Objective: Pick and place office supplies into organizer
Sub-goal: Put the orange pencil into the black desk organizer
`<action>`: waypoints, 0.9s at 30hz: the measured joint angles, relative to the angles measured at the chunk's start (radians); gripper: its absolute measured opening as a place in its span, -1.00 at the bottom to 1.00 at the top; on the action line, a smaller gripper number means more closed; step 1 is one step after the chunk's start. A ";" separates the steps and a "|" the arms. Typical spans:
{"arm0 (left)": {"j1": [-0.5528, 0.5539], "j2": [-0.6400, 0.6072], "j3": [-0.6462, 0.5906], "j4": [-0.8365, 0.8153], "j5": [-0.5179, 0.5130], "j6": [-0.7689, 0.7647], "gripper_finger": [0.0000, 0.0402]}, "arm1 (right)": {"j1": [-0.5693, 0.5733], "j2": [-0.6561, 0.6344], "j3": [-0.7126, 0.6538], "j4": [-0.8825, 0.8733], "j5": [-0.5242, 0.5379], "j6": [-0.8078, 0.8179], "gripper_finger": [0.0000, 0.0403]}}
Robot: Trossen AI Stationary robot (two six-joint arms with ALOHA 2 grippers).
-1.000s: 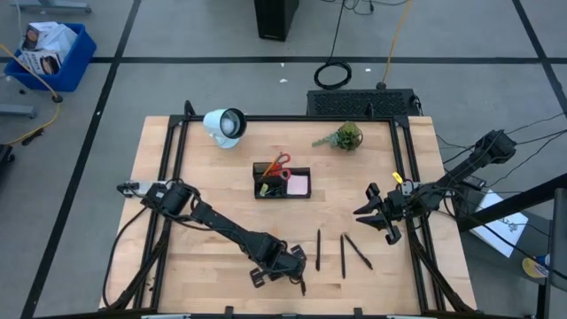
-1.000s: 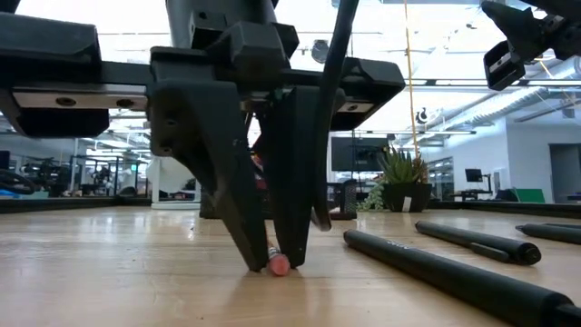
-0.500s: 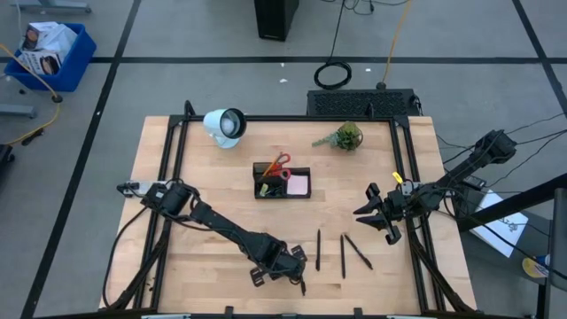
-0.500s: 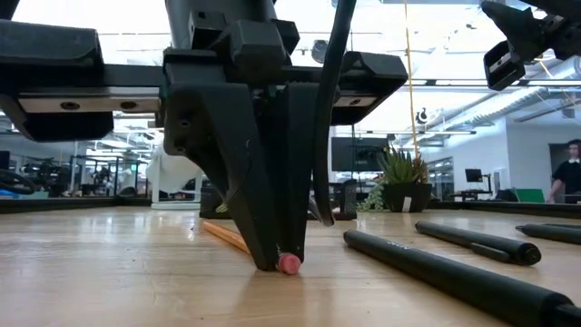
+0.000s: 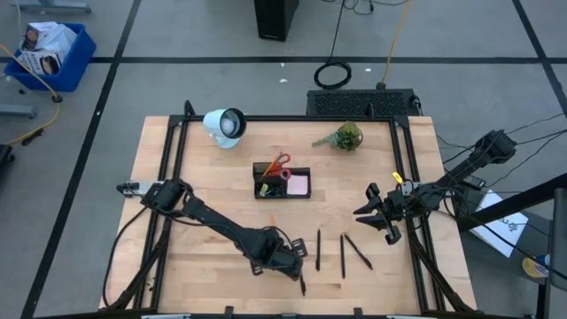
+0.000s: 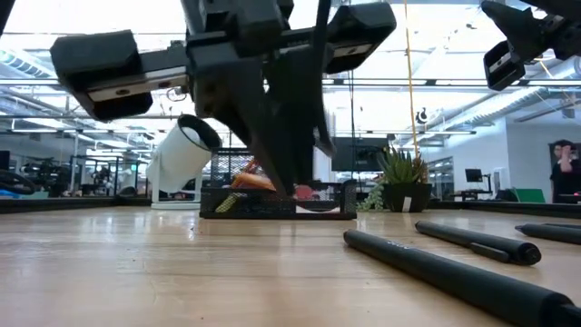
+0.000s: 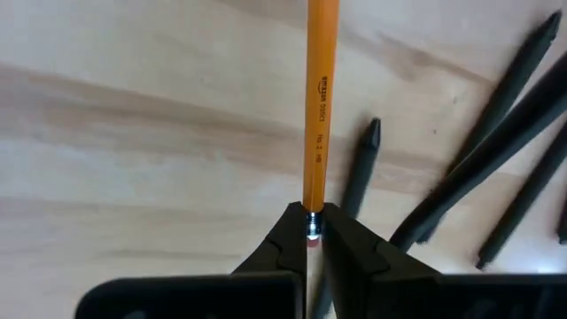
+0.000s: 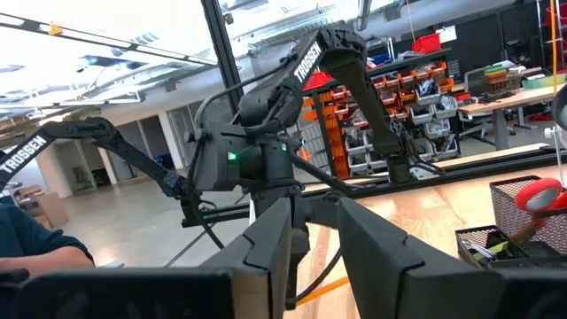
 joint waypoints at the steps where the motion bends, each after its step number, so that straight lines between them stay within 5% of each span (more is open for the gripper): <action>1: -0.001 -0.004 -0.001 -0.004 -0.013 0.010 -0.90 | 0.000 0.000 0.000 0.000 0.000 0.000 -0.56; 8: -0.002 -0.050 0.000 -0.006 -0.157 0.167 -0.90 | 0.000 0.000 0.000 0.000 0.000 0.000 -0.56; 18: -0.034 -0.146 0.001 0.033 -0.475 0.579 -0.89 | 0.000 0.000 0.000 -0.001 0.000 0.000 -0.56; 27: -0.049 -0.163 0.002 0.099 -0.700 1.136 -0.89 | 0.000 0.002 0.000 0.000 0.000 0.000 -0.56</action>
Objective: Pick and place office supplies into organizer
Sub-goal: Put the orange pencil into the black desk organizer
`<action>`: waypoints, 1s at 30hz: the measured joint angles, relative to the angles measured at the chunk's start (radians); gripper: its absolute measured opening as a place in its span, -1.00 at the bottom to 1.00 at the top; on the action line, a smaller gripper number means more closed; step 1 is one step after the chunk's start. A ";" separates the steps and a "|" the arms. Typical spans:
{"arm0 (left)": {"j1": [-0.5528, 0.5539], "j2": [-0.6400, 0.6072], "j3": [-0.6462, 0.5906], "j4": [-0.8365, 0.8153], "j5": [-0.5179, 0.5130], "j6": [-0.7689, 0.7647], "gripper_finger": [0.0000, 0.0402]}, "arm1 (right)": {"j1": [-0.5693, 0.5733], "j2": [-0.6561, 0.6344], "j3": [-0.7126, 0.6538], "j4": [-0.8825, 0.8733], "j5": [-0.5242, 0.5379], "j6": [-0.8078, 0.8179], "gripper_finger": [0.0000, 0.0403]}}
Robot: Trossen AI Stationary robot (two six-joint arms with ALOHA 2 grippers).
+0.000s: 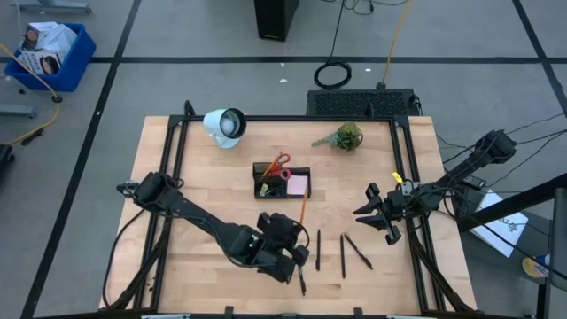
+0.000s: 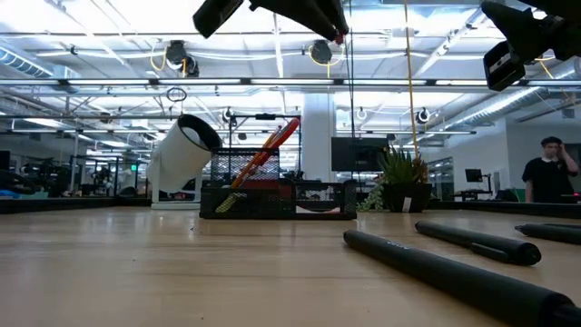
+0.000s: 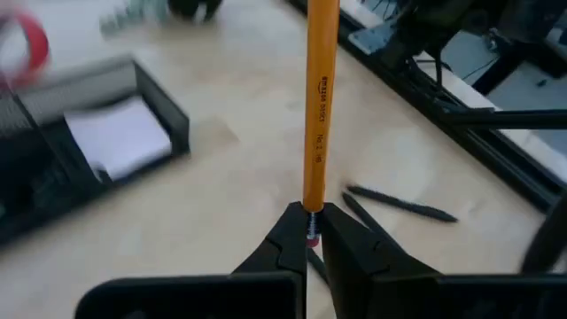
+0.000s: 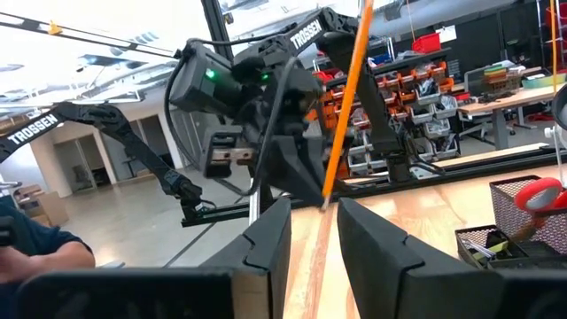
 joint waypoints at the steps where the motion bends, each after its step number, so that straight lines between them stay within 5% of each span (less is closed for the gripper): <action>1: -0.001 -0.004 0.000 0.005 -0.010 0.035 -0.89 | 0.000 0.000 0.000 0.000 0.000 0.000 -0.56; 11: -0.001 -0.039 0.001 0.057 -0.012 0.400 -0.89 | 0.000 0.000 0.000 0.000 0.000 0.000 -0.56; 20: 0.001 -0.038 0.001 0.047 -0.035 0.523 -0.89 | 0.000 0.000 0.000 0.000 0.000 0.000 -0.56; 30: -0.054 -0.038 -0.021 -0.039 -0.170 0.484 -0.89 | 0.000 0.000 0.000 0.000 0.000 0.000 -0.56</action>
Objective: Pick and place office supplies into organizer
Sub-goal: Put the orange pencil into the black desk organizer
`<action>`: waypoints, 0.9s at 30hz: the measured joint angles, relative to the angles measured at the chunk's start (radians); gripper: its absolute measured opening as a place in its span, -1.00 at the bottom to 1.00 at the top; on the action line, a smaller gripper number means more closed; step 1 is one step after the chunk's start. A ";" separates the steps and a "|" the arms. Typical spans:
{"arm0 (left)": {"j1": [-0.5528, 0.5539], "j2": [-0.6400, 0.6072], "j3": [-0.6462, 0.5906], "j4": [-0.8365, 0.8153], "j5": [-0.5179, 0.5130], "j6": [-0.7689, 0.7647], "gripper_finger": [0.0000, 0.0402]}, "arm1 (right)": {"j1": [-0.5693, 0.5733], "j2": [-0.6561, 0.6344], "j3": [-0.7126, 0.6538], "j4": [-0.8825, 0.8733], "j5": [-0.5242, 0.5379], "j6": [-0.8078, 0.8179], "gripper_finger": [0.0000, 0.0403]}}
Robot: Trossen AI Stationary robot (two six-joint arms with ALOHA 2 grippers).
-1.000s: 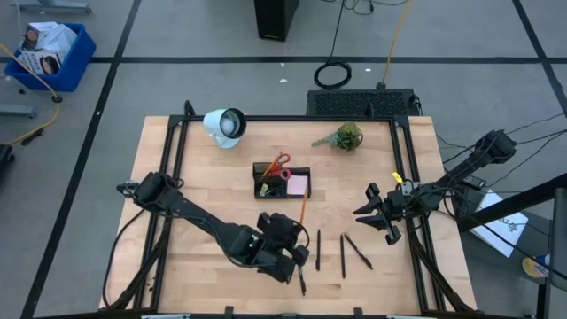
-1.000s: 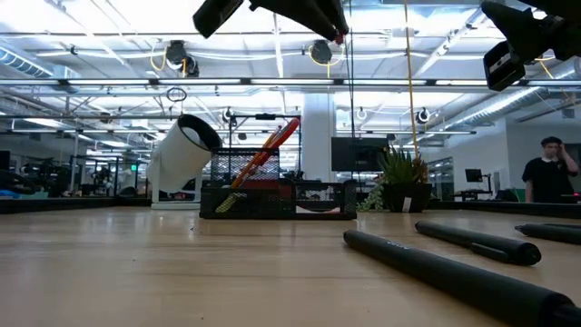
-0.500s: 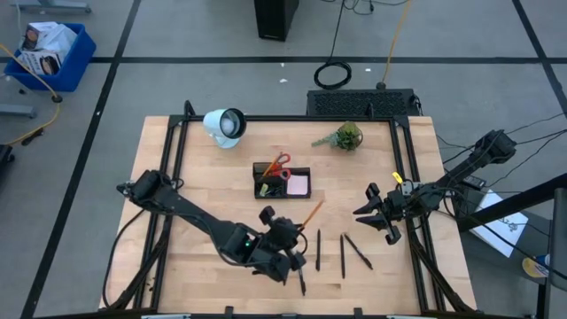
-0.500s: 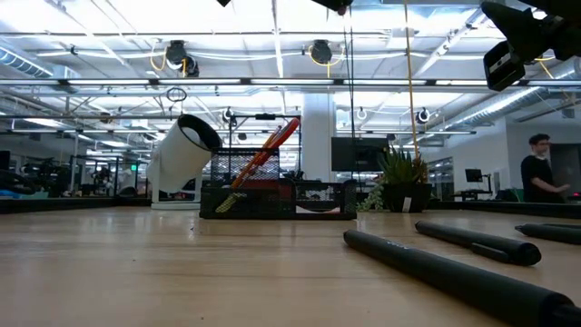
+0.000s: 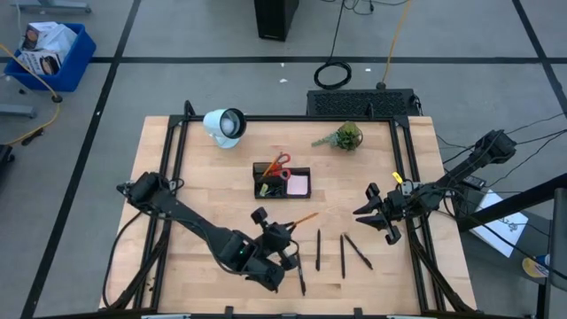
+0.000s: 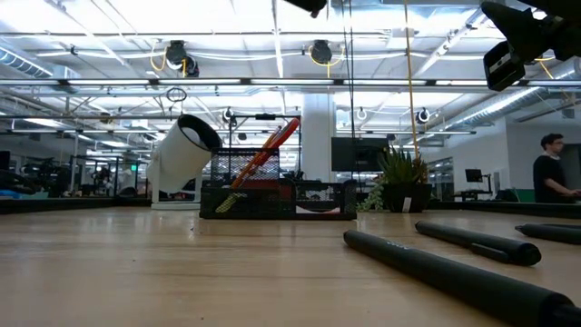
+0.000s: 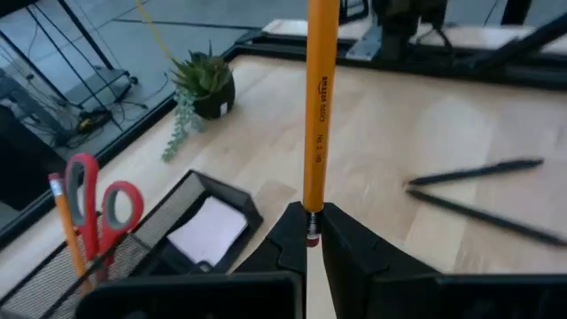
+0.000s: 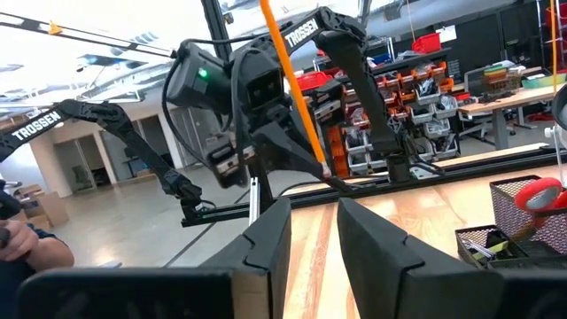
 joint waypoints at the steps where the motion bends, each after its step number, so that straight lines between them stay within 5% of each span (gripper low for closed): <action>1: -0.004 0.000 -0.004 -0.019 0.000 -0.012 -0.89 | 0.000 0.000 0.000 0.000 0.000 0.000 -0.56; 9: -0.079 -0.095 -0.182 -0.020 -0.163 -0.205 -0.89 | 0.000 0.000 0.000 0.000 0.000 0.000 -0.56; 15: -0.120 -0.299 -0.509 0.259 -0.189 -0.219 -0.89 | 0.000 0.000 0.000 -0.001 0.000 0.000 -0.56; 23: -0.094 -0.608 -0.877 0.640 -0.050 -0.018 -0.89 | 0.000 0.000 0.000 0.000 0.000 0.000 -0.56; 27: -0.018 -0.723 -0.971 0.739 0.124 0.002 -0.89 | 0.000 0.000 0.000 0.000 0.000 0.000 -0.56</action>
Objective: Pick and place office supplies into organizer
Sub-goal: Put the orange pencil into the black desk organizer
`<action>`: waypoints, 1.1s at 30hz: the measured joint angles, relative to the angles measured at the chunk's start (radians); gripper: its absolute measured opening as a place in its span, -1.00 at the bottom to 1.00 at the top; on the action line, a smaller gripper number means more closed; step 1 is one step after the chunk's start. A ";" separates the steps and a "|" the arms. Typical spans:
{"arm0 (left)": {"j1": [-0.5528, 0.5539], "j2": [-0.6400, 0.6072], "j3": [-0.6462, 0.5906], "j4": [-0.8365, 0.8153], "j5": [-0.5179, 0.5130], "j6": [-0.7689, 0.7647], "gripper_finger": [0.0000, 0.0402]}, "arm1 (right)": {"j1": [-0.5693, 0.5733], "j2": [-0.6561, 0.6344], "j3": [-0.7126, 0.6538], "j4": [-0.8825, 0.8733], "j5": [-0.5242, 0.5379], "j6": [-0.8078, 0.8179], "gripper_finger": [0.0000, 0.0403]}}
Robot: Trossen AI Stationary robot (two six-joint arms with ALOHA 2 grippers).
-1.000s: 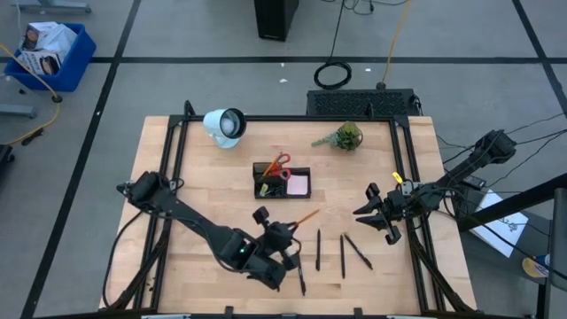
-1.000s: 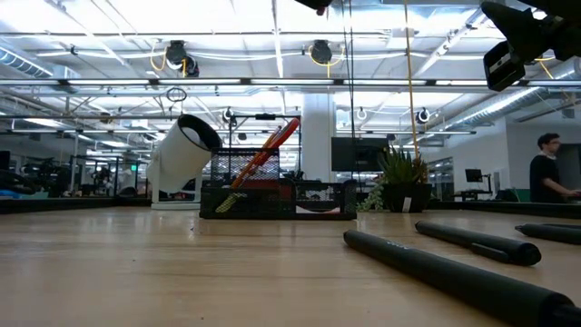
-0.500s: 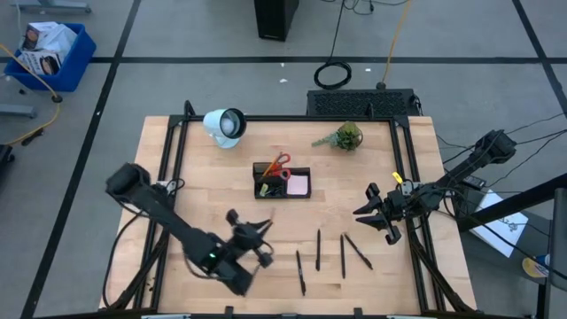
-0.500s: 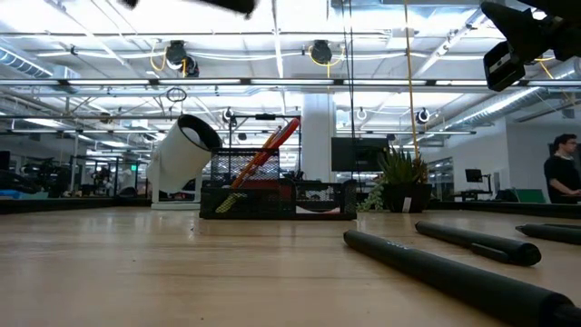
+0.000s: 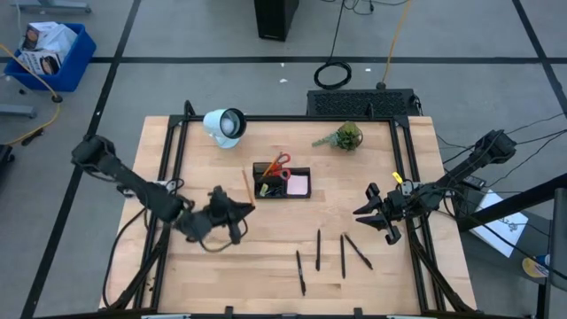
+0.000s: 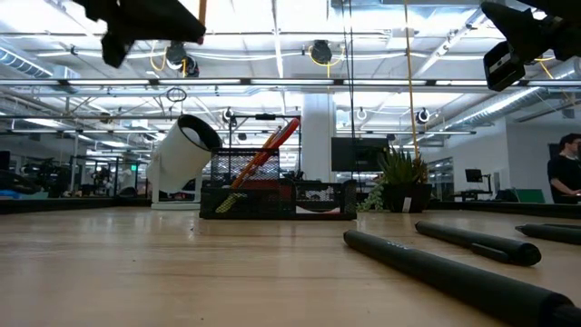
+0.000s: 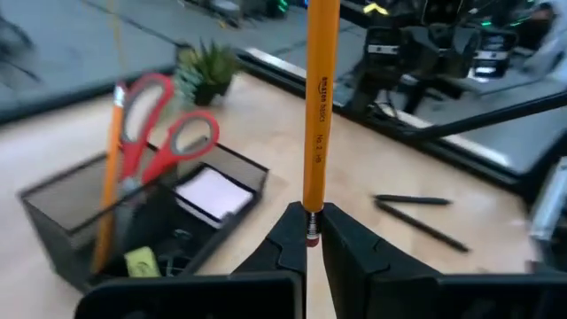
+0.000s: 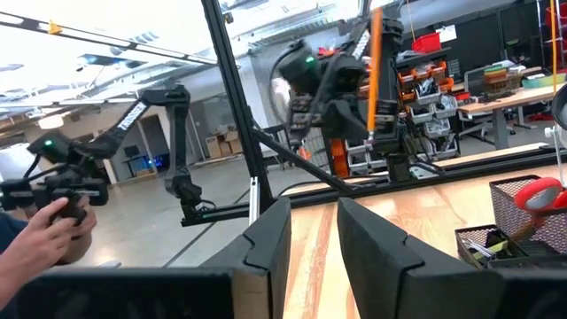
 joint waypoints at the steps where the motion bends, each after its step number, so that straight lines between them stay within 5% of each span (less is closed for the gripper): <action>1: 0.024 -0.022 -0.018 0.014 0.049 -0.010 -0.89 | 0.000 0.000 0.000 0.000 0.000 0.000 -0.56; 8: 0.208 -0.060 -0.051 0.033 0.316 -0.269 -0.89 | 0.000 0.000 0.000 0.000 0.000 0.000 -0.56; 12: 0.253 -0.061 -0.051 0.086 0.363 -0.538 -0.89 | 0.000 0.000 0.000 0.001 0.000 0.000 -0.56; 25: 0.294 -0.061 -0.050 0.149 0.441 -0.770 -0.89 | 0.000 0.000 0.000 0.000 0.000 0.000 -0.56; 33: 0.374 -0.057 -0.049 0.277 0.659 -1.108 -0.89 | 0.000 0.000 0.000 0.001 0.000 0.000 -0.56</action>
